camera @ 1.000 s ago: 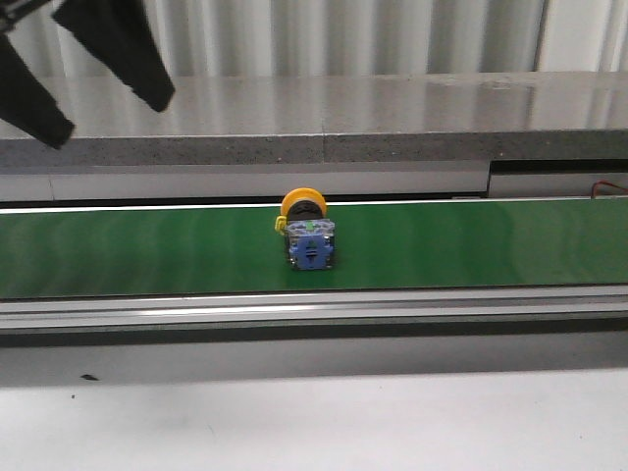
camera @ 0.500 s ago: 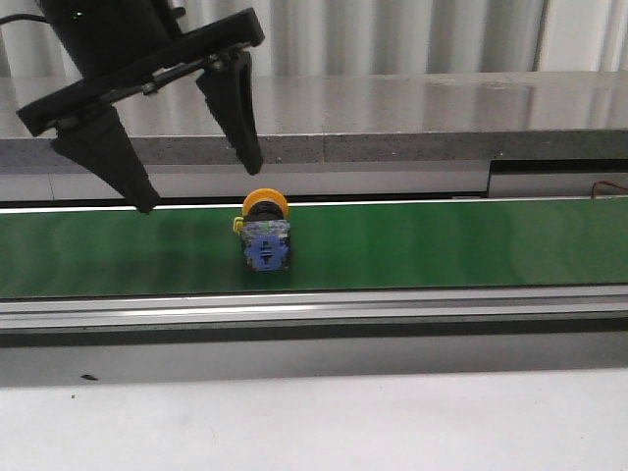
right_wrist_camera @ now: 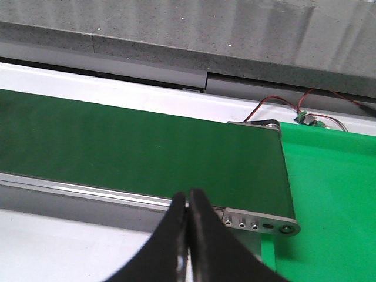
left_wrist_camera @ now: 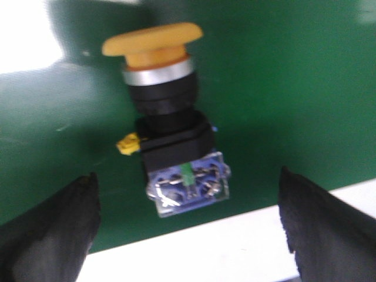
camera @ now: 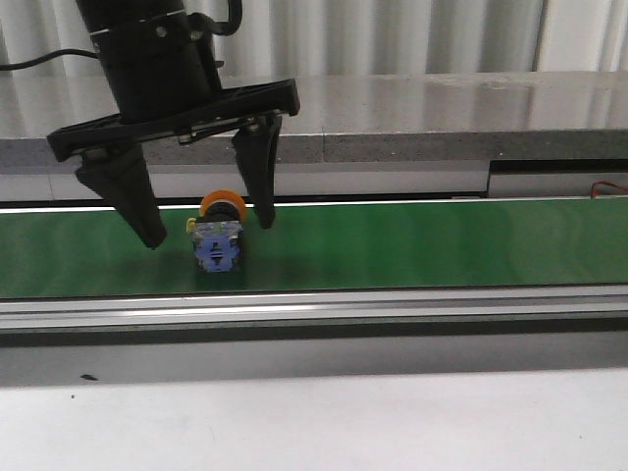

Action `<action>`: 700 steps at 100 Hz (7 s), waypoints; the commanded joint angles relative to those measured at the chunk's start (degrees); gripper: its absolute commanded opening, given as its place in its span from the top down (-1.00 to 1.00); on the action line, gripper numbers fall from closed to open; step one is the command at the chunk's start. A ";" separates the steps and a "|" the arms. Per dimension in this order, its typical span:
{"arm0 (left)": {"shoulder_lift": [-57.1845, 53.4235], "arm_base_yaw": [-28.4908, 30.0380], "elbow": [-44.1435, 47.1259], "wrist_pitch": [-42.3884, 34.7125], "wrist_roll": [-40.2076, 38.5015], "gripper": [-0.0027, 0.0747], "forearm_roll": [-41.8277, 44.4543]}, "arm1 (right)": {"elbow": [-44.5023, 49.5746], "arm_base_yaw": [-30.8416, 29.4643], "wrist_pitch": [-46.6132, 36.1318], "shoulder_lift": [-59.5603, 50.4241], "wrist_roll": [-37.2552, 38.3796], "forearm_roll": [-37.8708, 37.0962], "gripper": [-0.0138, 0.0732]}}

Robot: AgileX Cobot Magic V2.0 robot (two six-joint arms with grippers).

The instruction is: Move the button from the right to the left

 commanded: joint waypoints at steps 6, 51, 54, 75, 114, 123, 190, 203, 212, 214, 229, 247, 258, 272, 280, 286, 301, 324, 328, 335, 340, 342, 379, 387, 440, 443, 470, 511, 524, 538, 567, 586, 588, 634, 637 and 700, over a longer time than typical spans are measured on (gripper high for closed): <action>-2.30 -0.55 -1.87 0.06 -2.62 -0.57 2.47 | -1.25 0.00 -4.83 0.58 -0.35 -0.48 0.84; -2.30 -0.55 -1.87 2.07 -3.21 -0.29 5.53 | -1.25 0.00 -4.93 0.58 -0.35 -0.48 0.84; -2.30 -0.55 -1.87 2.37 -3.66 -0.20 6.04 | -1.25 0.00 -4.93 0.58 -0.35 -0.48 0.84; -2.30 -0.55 -1.87 3.67 -4.21 0.49 6.94 | -1.25 0.00 -4.93 0.58 -0.35 -0.48 0.84; -4.50 -0.55 -4.14 6.14 -4.21 0.58 9.11 | -1.25 0.00 -4.99 0.58 -0.35 -0.48 0.84; -5.86 -0.28 -5.90 7.71 -4.10 0.58 11.07 | -1.25 0.00 -4.99 0.58 -0.35 -0.48 0.84; -10.22 22.62 -7.67 8.76 22.89 0.58 10.23 | -1.25 0.00 -4.99 0.58 -0.35 -0.48 0.84; -10.22 28.55 -7.08 8.76 27.96 0.58 10.23 | -1.25 0.00 -4.99 0.58 -0.35 -0.48 0.84; -10.22 32.57 -6.49 8.76 32.07 0.58 10.23 | -1.25 0.00 -4.99 0.58 -0.35 -0.48 0.84; -10.22 33.46 -6.31 8.76 33.00 0.58 10.23 | -1.25 0.00 -4.99 0.58 -0.35 -0.48 0.84; -10.22 38.80 -4.48 8.76 38.68 0.58 10.23 | -1.25 0.00 -4.99 0.58 -0.35 -0.48 0.84; -10.22 44.32 -2.37 8.62 46.76 0.58 10.90 | -1.25 0.00 -4.99 0.58 -0.35 -0.48 0.84; -9.09 47.46 -1.49 7.78 52.32 0.58 11.02 | -1.25 0.00 -4.99 0.58 -0.35 -0.48 0.84; -6.08 50.60 -1.38 5.86 54.79 0.58 11.19 | -1.25 0.00 -4.99 0.58 -0.35 -0.48 0.84; -4.08 52.27 -1.38 5.57 55.06 0.58 11.31 | -1.25 0.00 -4.99 0.58 -0.35 -0.48 0.84; -2.61 53.14 -1.38 5.57 56.31 0.58 11.31 | -1.25 0.00 -4.99 0.58 -0.35 -0.48 0.84; 1.33 54.24 -1.38 4.80 60.77 0.58 11.31 | -1.25 0.00 -4.99 0.58 -0.35 -0.48 0.84; 4.88 54.36 -1.38 5.12 63.30 0.57 11.31 | -1.25 0.00 -4.99 0.58 -0.35 -0.48 0.84; 4.88 54.36 -1.38 5.55 63.30 0.54 11.31 | -1.25 0.00 -4.99 0.58 -0.35 -0.48 0.84; 4.88 54.36 -1.38 5.67 63.30 0.36 11.31 | -1.25 0.00 -4.99 0.58 -0.35 -0.48 0.84; 4.88 54.36 -1.38 5.76 63.30 0.18 11.31 | -1.25 0.00 -4.99 0.58 -0.35 -0.48 0.84; 4.88 54.36 -1.38 5.76 63.30 0.11 11.31 | -1.25 0.00 -4.99 0.58 -0.35 -0.48 0.84; 4.88 54.36 -1.50 8.27 62.97 -0.13 14.54 | -1.25 0.00 -4.99 0.58 -0.35 -0.48 0.84; 4.88 54.36 -1.91 8.81 62.37 -0.11 14.30 | -1.25 0.00 -4.99 0.58 -0.35 -0.48 0.84; -6.27 52.96 -3.82 1.51 40.69 0.99 1.97 | -1.25 0.00 -4.94 0.58 -0.35 -0.48 0.84; -7.11 52.42 -3.67 0.76 39.18 0.99 1.97 | -1.25 0.00 -4.94 0.58 -0.35 -0.48 0.84; -15.09 43.17 -0.03 -8.19 29.72 0.99 1.97 | -1.25 0.00 -4.94 0.58 -0.35 -0.48 0.84; -25.82 26.78 16.15 -23.96 25.88 0.99 0.07 | -1.25 0.00 -4.94 0.58 -0.35 -0.48 0.84; -30.84 23.71 22.56 -28.08 25.88 0.99 0.07 | -1.25 0.00 -4.94 0.58 -0.35 -0.48 0.84; -37.58 22.60 29.38 -31.87 25.88 0.99 -0.47 | -1.25 0.00 -4.94 0.58 -0.35 -0.48 0.84; -53.88 22.67 43.04 -39.72 25.98 0.99 -0.05 | -1.25 0.00 -4.94 0.58 -0.35 -0.48 0.84; -64.68 22.79 50.79 -42.17 25.98 0.99 -0.05 | -1.25 0.00 -4.94 0.58 -0.35 -0.48 0.84; -65.81 22.79 51.66 -42.60 25.98 0.99 -0.05 | -1.25 0.00 -4.94 0.58 -0.35 -0.48 0.84; -89.72 22.79 66.43 -50.63 25.98 0.99 -0.05 | -1.25 0.00 -4.94 0.58 -0.35 -0.48 0.84; -91.04 22.79 66.96 -50.63 25.98 0.99 -0.05 | -1.25 0.00 -4.94 0.58 -0.35 -0.48 0.84; -108.45 23.63 79.69 -55.19 25.85 0.99 8.92 | -1.25 0.00 -4.89 0.58 -0.35 -0.48 0.84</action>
